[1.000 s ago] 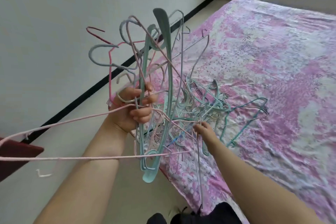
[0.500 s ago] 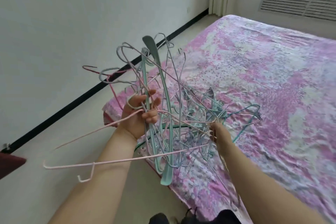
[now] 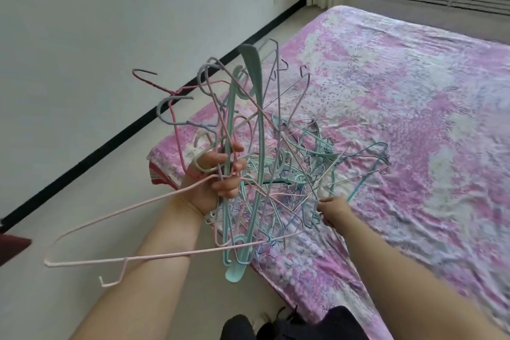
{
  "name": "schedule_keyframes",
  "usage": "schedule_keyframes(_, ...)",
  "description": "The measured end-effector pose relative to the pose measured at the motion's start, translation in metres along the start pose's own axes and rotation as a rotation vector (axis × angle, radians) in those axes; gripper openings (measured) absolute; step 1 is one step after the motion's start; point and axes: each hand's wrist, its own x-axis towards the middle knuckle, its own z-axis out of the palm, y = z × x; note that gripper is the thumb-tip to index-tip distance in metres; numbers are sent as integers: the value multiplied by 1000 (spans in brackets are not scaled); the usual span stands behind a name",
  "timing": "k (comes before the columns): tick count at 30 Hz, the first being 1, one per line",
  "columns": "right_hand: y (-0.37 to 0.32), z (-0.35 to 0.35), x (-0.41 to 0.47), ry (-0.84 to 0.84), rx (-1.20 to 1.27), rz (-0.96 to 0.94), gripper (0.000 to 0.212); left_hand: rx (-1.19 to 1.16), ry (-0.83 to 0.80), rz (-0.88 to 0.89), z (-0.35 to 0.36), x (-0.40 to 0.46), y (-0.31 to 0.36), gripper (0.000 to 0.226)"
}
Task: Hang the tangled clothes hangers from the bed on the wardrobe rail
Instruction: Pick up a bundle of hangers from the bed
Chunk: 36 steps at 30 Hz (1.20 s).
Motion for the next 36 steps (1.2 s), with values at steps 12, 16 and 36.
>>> schedule_keyframes(12, -13, -8, 20, -96, 94, 358, 27, -154, -217, -48, -2, 17, -15, 32)
schedule_keyframes(16, 5, -17, 35, -114, 189, 507, 20, -140, -203, -42, -8, 20, -17, 30)
schedule_keyframes(36, 19, 7, 42, -270, 242, 288, 34, -196, -40, -37, -14, 14, -50, 31)
